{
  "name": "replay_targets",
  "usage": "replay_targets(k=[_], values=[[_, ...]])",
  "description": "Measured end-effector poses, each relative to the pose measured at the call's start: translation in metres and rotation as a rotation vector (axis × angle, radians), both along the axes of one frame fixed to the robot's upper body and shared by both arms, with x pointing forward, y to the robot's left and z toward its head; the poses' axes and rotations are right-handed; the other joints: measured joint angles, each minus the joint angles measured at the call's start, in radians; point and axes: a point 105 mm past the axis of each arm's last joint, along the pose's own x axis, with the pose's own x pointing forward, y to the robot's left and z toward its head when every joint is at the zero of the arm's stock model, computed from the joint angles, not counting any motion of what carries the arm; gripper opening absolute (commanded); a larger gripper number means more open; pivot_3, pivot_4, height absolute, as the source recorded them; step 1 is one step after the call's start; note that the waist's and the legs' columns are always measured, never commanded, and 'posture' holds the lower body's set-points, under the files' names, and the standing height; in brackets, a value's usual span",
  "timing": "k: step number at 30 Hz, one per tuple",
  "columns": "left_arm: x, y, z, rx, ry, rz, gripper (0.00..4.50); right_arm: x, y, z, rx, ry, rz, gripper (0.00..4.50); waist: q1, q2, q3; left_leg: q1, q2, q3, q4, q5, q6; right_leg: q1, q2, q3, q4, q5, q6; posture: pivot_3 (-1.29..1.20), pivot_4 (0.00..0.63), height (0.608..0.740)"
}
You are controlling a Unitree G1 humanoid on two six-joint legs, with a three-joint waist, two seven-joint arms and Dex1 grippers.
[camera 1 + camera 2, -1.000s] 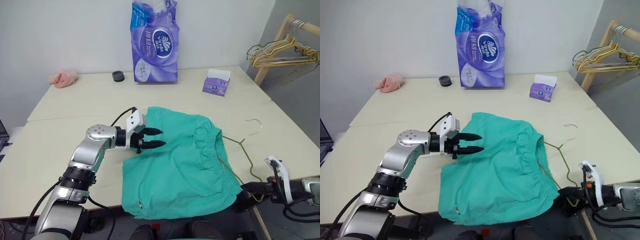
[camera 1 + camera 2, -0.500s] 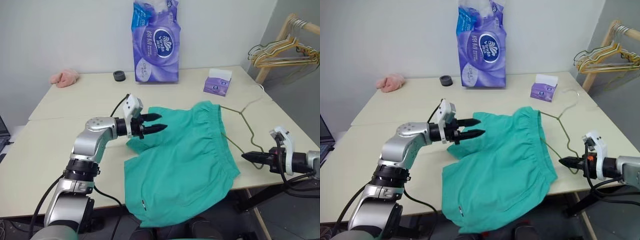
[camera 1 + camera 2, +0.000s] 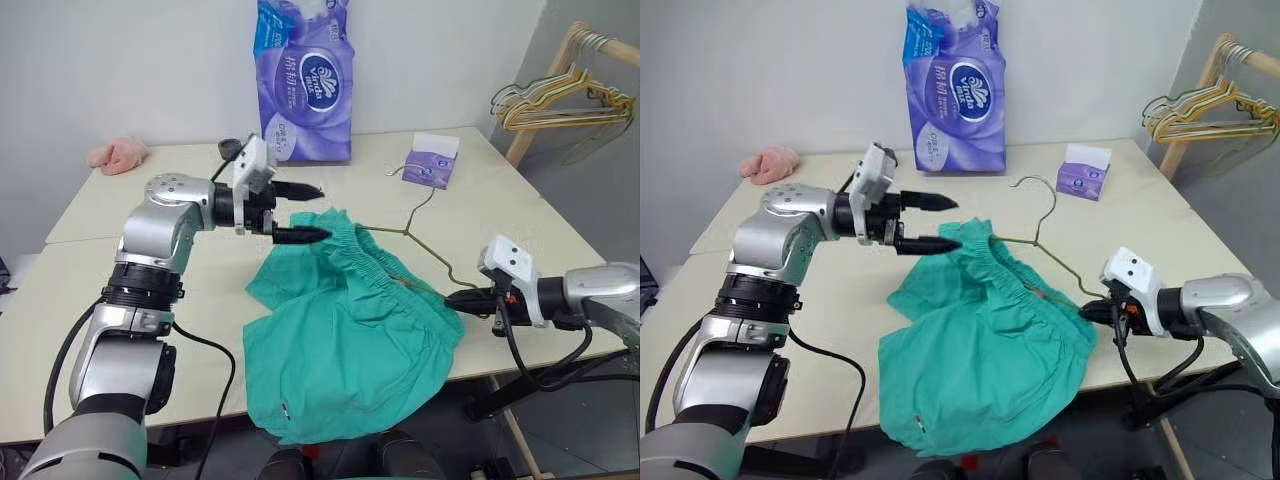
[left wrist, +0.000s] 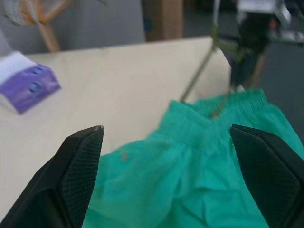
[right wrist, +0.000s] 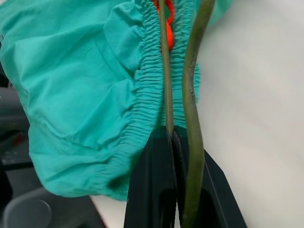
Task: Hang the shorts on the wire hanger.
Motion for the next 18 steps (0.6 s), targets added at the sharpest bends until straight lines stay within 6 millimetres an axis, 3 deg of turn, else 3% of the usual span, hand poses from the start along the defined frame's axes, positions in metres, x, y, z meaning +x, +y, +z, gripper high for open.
replay_targets(k=[6, 18], values=[[-0.003, 0.004, -0.02, 0.151, -0.047, -0.076, 4.48, -0.002, 0.011, 0.006, -0.039, -0.063, 0.08, 0.0, 0.001, 0.0, 0.0, -0.001, 0.0, -0.001, 0.0, 0.0, 0.0, 0.0, 0.0, -0.001, 0.0, 0.001, -0.002, -0.17, 0.038, 0.74], [-0.005, -0.003, -0.05, 0.22, -0.059, -0.122, 4.48, -0.007, 0.025, 0.013, -0.063, -0.115, 0.149, 0.0, 0.0, 0.0, 0.0, -0.001, 0.0, -0.002, 0.001, 0.0, 0.0, 0.0, -0.001, -0.002, 0.002, 0.002, -0.004, -0.18, 0.039, 0.74]])
